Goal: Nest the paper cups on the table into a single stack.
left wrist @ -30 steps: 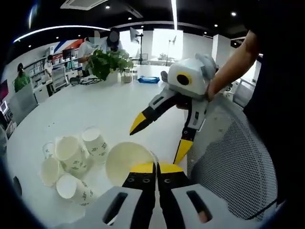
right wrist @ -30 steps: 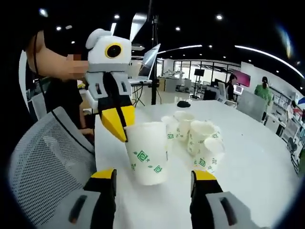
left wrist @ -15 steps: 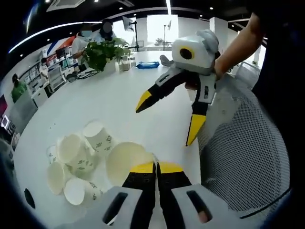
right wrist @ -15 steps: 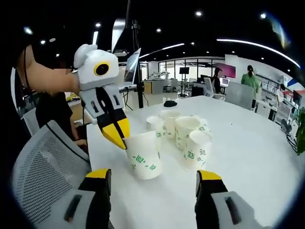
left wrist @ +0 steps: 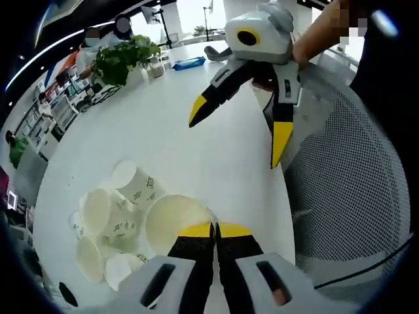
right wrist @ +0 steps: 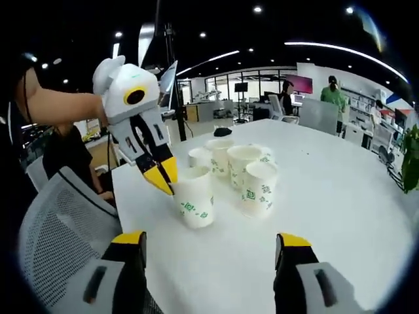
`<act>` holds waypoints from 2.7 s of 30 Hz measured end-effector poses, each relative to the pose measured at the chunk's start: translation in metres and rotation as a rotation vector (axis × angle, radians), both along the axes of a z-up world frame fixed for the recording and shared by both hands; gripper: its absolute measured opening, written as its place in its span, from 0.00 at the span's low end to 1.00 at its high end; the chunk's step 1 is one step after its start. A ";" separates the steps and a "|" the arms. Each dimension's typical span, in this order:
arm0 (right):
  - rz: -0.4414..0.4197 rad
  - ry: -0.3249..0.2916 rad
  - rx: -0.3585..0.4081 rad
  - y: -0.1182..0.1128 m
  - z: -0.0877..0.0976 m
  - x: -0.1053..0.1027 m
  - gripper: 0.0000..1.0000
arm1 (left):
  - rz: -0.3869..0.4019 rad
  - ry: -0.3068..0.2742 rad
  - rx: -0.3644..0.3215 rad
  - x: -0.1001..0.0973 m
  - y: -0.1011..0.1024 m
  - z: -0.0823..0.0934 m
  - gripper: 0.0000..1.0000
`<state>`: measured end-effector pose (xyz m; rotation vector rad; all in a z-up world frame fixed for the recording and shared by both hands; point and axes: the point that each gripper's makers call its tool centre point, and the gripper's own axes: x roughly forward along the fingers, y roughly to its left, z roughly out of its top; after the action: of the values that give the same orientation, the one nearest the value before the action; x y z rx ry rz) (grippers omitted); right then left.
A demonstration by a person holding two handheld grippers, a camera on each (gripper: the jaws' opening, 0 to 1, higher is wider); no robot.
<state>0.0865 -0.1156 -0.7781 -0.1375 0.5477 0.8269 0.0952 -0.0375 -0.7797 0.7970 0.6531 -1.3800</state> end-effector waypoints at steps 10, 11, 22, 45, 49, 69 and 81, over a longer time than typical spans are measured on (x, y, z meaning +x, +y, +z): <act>-0.075 0.025 0.010 -0.021 0.006 0.003 0.88 | -0.075 -0.026 0.070 0.004 -0.010 -0.006 0.00; -0.077 0.027 0.004 -0.022 0.005 0.003 0.88 | -0.081 -0.028 0.077 0.005 -0.010 -0.006 0.00; -0.133 0.041 0.003 -0.038 0.000 -0.004 0.87 | -0.173 -0.064 0.138 0.004 -0.025 -0.014 0.00; -0.146 0.046 0.017 -0.034 0.001 -0.009 0.86 | -0.149 -0.035 0.007 -0.008 -0.042 0.001 0.15; -0.148 0.045 0.017 -0.035 0.001 -0.008 0.86 | -0.100 -0.025 -0.063 -0.005 -0.044 0.012 0.19; -0.153 0.036 0.034 -0.034 0.004 -0.007 0.89 | 0.050 -0.014 -0.212 0.030 -0.033 0.052 0.34; -0.165 0.034 0.033 -0.037 0.004 -0.006 0.88 | 0.084 -0.058 -0.223 0.065 -0.039 0.061 0.40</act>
<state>0.0805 -0.1528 -0.7744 -0.0467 0.5696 0.6784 0.1597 -0.0761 -0.7189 0.6223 0.4725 -1.3213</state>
